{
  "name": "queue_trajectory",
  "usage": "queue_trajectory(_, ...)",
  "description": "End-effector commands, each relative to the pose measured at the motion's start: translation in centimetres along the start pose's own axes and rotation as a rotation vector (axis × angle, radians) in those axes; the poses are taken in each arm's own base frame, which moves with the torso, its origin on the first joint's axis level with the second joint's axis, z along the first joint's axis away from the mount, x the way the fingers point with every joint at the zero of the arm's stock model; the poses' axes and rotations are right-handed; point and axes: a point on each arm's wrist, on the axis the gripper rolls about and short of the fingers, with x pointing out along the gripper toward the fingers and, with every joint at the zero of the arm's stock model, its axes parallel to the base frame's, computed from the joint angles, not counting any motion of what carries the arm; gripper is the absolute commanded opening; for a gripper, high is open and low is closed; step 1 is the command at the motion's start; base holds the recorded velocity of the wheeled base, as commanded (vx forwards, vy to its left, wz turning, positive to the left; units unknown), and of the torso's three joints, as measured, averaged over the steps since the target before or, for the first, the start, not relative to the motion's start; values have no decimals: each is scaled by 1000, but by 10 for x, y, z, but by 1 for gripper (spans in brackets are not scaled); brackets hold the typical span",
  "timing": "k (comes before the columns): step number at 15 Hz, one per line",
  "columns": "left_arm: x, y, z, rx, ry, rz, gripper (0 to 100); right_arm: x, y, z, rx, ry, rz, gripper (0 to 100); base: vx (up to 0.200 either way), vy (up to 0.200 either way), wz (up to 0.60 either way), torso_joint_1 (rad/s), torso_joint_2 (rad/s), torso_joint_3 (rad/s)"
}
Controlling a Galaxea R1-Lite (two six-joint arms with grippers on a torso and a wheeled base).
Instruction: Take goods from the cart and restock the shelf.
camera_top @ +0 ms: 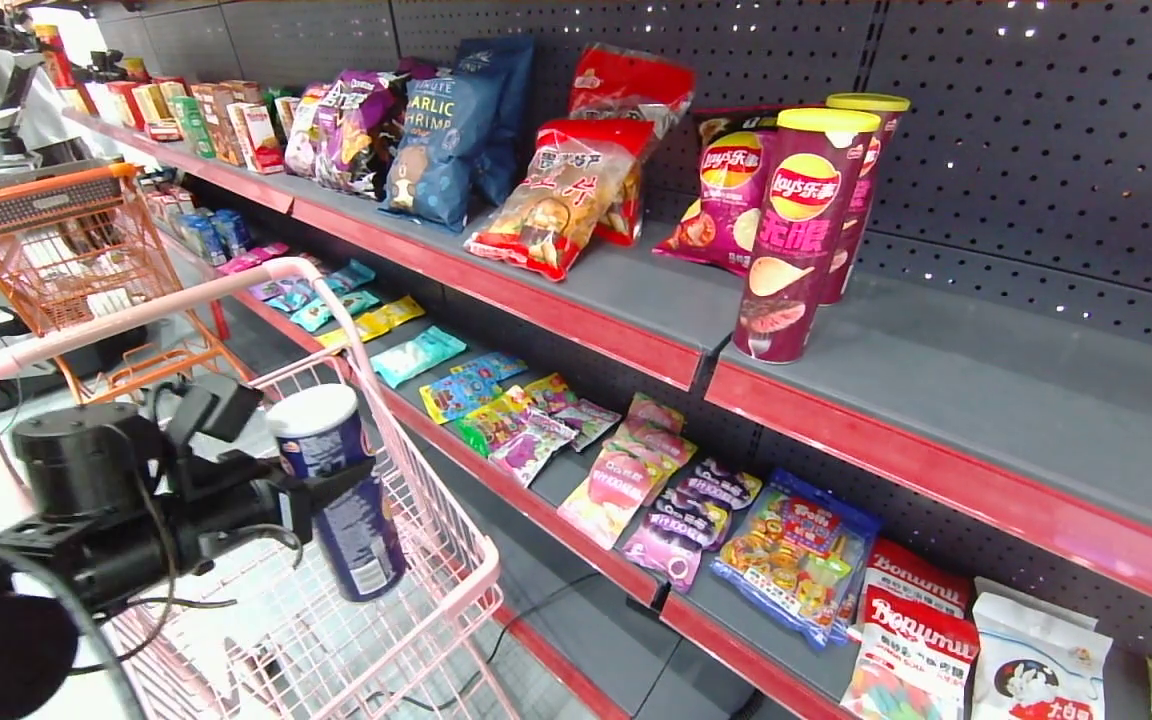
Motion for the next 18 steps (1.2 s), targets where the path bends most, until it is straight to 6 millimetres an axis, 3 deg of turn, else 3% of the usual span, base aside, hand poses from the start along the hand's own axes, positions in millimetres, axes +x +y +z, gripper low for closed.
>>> queue_trajectory(1,-113,-45,65,51,-180,76,0,0,0,0,1,2,1,100,0,0,0,0,0,0)
queue_trajectory(4,-165,-79,79,69,-209,83,0,0,0,0,0,0,1,100,0,0,0,0,0,0)
queue_trajectory(7,-190,-93,79,124,-276,170,0,0,0,0,0,2,1,100,0,0,0,7,-20,-12)
queue_trajectory(10,-200,-96,68,111,-300,309,0,0,0,0,0,2,1,100,0,0,0,147,-386,-233)
queue_trajectory(18,-222,-110,43,87,-262,380,0,0,0,0,1,0,1,100,0,0,0,213,-509,-305)
